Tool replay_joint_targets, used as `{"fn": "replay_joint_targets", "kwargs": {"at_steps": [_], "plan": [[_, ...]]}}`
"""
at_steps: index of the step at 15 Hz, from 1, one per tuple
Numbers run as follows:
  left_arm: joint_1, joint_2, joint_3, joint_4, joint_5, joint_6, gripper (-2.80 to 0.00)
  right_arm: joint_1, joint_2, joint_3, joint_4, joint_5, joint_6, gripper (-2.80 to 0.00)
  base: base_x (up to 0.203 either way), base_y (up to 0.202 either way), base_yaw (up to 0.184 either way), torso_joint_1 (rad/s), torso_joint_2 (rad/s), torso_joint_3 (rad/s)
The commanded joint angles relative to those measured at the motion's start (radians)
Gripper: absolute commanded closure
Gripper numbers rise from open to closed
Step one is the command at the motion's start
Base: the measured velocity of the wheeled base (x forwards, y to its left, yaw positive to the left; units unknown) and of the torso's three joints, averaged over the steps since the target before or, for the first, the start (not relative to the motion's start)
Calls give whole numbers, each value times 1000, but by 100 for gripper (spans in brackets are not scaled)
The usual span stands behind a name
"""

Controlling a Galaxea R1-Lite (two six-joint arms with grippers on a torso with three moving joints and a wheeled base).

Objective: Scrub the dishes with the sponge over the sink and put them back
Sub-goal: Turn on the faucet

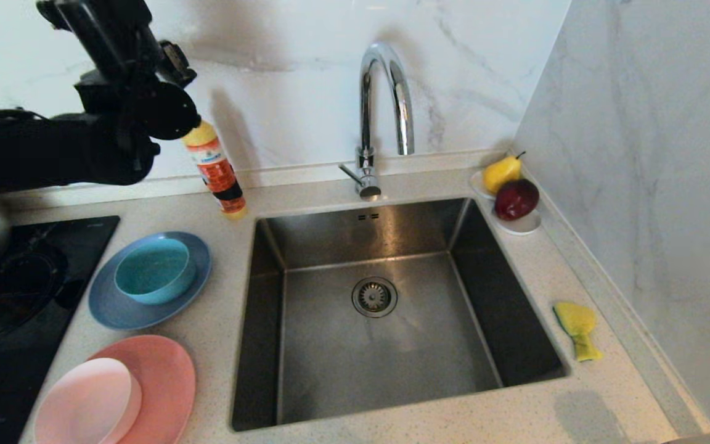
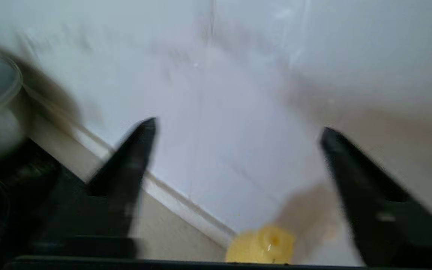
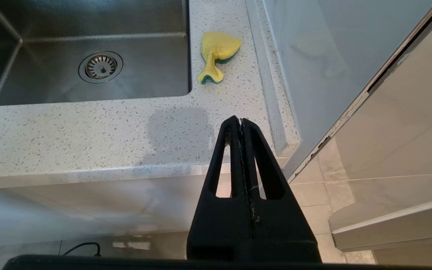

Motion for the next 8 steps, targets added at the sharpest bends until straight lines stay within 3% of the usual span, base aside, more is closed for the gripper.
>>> {"fn": "replay_joint_targets", "kwargs": {"at_steps": [1,6,8], "plan": [[0,-120,-44,102,-12,1,0,0,0,0,0,0,0,0,0,0,0,0,0,0],[-6,-351,-53,349,-147,6,0,0,0,0,0,0,0,0,0,0,0,0,0,0],[-41,-439,-38,507,-273,-4,0,0,0,0,0,0,0,0,0,0,0,0,0,0]]}}
